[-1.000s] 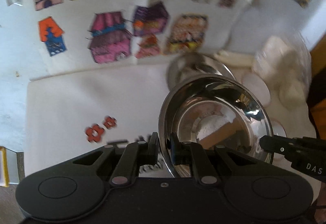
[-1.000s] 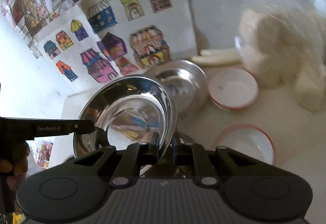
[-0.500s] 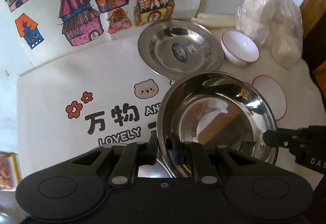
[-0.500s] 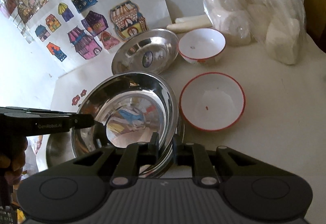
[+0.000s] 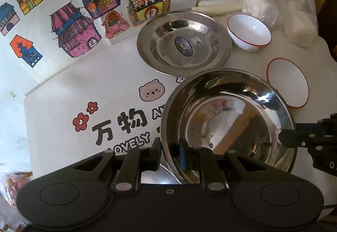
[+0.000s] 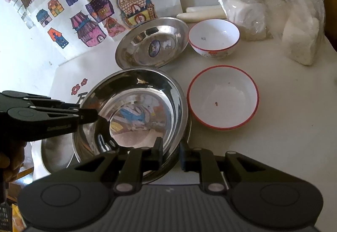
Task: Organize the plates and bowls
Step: 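Lift the plate with both grippers and lower it onto the other steel plate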
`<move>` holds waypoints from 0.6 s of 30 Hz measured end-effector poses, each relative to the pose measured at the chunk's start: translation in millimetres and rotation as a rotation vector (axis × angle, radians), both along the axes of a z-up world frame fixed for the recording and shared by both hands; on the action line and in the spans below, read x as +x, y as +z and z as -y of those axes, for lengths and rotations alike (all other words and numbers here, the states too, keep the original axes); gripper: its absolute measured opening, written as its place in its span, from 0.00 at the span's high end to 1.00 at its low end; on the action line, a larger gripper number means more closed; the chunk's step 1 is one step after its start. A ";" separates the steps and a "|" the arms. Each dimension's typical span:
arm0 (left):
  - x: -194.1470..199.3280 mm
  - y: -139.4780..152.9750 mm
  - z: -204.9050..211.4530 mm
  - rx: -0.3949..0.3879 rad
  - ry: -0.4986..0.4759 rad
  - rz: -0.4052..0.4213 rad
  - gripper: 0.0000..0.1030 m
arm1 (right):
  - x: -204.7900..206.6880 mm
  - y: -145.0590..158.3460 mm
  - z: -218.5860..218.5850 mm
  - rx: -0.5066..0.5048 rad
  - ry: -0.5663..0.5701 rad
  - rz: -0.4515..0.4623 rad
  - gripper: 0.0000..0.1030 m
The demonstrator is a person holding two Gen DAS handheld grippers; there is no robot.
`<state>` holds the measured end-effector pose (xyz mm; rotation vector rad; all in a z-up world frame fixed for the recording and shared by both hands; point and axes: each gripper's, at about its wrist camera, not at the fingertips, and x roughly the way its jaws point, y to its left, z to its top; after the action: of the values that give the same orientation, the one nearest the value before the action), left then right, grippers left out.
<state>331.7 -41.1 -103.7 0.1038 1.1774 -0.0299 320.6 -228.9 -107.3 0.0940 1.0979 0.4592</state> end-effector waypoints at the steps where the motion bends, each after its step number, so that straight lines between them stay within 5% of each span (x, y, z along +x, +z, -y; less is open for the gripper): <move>1: 0.2 -0.5 -0.3 -0.001 0.003 -0.001 0.82 | 0.7 -0.2 0.3 0.000 0.003 0.000 0.82; 15: 1.0 -9.7 -5.2 -0.041 0.059 -0.041 0.81 | 1.9 -3.3 0.1 0.010 0.012 0.004 0.75; 18: 1.7 -6.8 -6.7 -0.052 0.075 -0.037 0.70 | 2.2 -3.5 0.5 0.009 0.011 -0.003 0.68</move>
<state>333.3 -34.4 -110.5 0.0129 1.2154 0.0038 322.8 -229.4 -110.9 0.0965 1.0996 0.4741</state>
